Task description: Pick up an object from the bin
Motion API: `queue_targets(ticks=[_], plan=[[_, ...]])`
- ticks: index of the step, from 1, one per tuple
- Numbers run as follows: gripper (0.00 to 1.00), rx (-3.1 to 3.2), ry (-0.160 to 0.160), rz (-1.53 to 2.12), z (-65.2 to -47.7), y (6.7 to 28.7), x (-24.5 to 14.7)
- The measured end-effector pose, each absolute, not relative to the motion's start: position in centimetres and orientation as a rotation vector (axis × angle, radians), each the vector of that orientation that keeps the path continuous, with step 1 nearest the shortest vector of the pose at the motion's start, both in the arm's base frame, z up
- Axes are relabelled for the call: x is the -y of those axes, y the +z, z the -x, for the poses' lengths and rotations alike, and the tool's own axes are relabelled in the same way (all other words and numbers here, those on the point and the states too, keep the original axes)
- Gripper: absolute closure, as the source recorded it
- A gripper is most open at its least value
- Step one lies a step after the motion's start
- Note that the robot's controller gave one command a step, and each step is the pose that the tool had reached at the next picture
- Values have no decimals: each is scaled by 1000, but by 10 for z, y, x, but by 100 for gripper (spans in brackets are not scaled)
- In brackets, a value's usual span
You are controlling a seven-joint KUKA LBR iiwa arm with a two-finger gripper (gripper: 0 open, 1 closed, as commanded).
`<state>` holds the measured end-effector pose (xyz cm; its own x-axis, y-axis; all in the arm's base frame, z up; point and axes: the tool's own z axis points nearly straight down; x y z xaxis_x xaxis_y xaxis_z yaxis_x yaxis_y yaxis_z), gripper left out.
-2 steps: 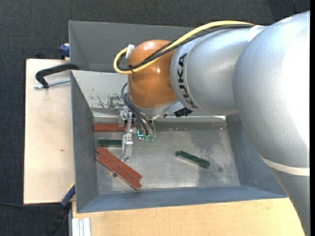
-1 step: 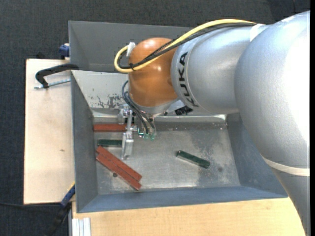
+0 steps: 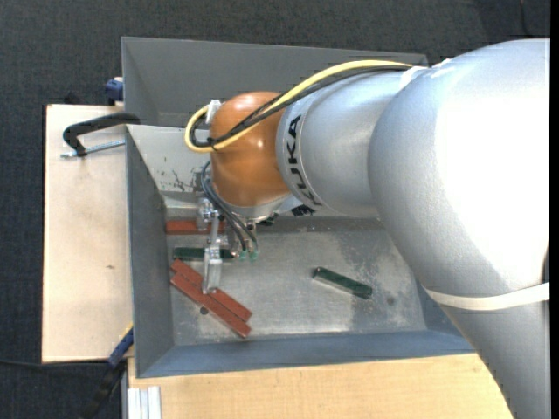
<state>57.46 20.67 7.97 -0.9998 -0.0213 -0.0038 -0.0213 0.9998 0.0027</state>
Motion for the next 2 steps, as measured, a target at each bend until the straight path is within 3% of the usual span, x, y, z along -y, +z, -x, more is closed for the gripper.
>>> queue_targets(ticks=[1, 2], plan=[[100, -3131, 7, -6, -585, 79, -217], [100, -3131, 8, -6, -585, 79, -217]])
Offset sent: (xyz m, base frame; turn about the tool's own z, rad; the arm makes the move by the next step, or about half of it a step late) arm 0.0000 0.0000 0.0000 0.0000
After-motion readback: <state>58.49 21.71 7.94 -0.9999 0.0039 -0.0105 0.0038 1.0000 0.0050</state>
